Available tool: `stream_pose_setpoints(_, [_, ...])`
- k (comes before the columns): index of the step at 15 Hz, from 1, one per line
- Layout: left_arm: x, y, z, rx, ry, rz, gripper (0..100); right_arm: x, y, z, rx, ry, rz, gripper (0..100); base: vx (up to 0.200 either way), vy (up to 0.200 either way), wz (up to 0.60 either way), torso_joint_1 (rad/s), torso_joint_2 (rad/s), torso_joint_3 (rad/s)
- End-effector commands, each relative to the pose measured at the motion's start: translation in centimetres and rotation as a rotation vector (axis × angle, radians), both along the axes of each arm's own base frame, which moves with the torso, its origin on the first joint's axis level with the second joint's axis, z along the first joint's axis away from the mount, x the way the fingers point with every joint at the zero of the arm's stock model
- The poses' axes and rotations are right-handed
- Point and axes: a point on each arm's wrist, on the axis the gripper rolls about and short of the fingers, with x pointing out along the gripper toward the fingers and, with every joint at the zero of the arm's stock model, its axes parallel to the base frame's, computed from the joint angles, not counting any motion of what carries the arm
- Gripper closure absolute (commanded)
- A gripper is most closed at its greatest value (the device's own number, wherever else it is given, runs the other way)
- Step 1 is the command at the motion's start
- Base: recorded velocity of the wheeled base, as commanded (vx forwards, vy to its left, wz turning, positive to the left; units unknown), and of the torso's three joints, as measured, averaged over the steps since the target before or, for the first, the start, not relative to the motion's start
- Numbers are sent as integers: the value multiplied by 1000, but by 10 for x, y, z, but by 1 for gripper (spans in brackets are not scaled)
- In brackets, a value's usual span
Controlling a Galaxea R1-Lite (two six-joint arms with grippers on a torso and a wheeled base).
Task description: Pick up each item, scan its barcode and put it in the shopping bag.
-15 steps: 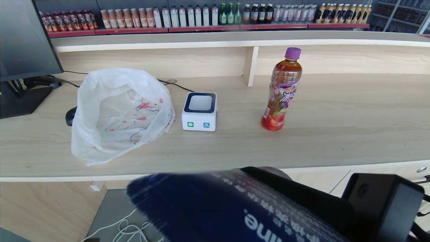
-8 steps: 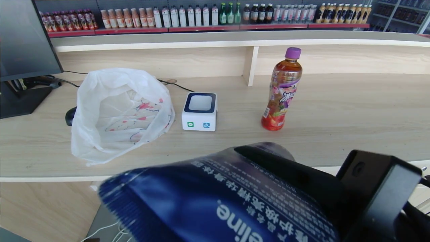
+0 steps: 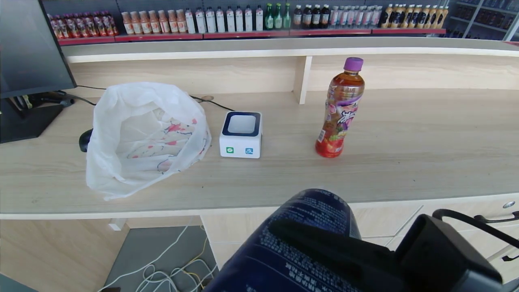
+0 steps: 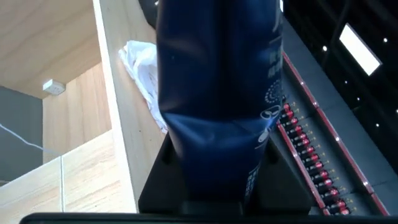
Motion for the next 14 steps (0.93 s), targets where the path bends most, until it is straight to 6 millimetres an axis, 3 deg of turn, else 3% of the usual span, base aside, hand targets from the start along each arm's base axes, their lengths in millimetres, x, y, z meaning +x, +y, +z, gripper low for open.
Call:
stream_pose_setpoints(1, [0,0,0,0,0,2,0,-1,3,-7,-46,-35,10,100,0,0,0,0,0,0])
stream_pose_setpoints(8, [0,0,0,0,0,0,0,4,2,-11,-175,-262,-58,100,0,0,0,0,0,0])
stream_pose_setpoints(11, [0,0,0,0,0,0,0,15,12,7,-164,-372,-119,100,0,0,0,0,0,0])
stream_pose_setpoints(14, [0,0,0,0,0,0,0,15,12,12,-178,-439,-140,100,0,0,0,0,0,0])
